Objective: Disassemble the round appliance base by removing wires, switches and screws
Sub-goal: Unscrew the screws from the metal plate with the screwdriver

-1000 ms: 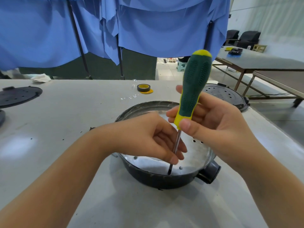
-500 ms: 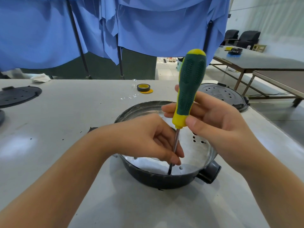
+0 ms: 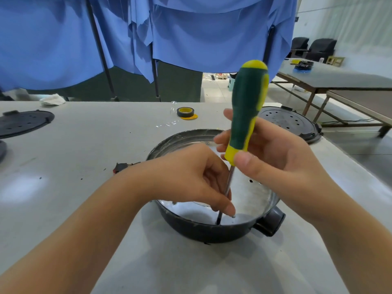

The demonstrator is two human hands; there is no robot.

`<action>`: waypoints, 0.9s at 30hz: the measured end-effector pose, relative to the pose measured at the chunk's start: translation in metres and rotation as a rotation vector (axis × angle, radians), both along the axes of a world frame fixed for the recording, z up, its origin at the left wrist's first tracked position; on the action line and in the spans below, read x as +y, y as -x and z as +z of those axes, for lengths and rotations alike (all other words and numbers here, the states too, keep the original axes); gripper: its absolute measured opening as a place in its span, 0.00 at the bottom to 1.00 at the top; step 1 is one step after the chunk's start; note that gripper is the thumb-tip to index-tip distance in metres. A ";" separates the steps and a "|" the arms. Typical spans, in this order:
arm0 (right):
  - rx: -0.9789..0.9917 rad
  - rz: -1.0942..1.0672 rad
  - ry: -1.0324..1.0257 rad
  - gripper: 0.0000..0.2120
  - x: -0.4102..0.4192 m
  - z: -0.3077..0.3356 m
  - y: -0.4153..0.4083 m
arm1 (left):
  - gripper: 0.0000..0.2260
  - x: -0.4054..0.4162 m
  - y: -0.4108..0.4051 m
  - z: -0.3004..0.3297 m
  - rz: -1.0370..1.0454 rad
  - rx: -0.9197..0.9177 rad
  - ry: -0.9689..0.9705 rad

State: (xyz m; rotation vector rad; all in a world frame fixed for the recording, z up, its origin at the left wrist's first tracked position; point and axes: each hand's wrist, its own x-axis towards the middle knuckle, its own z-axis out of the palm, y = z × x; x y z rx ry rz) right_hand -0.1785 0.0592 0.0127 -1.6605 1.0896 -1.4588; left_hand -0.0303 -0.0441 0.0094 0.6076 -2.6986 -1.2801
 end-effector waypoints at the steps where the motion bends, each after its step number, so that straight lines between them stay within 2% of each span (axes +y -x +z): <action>1: 0.013 -0.035 0.006 0.19 -0.001 0.000 -0.001 | 0.08 0.001 0.001 -0.001 0.011 0.007 0.028; 4: -0.004 -0.110 0.023 0.19 -0.002 0.000 -0.001 | 0.09 0.000 0.002 -0.001 0.011 0.000 0.025; 10: -0.119 -0.168 0.064 0.19 -0.003 -0.001 0.002 | 0.05 -0.007 -0.007 0.003 -0.056 -0.182 0.017; 16: -0.237 -0.276 0.091 0.20 -0.005 0.000 0.007 | 0.05 -0.005 -0.008 -0.001 -0.087 -0.301 0.052; 20: -0.168 -0.353 0.074 0.20 -0.005 0.001 0.009 | 0.06 -0.002 -0.005 -0.004 -0.127 -0.324 0.114; 24: -0.048 -0.375 0.066 0.14 -0.006 0.000 0.009 | 0.04 0.000 -0.001 -0.006 -0.131 -0.324 0.136; 27: 0.018 -0.385 0.059 0.15 -0.008 -0.004 0.009 | 0.02 0.001 0.001 -0.009 -0.126 -0.328 0.168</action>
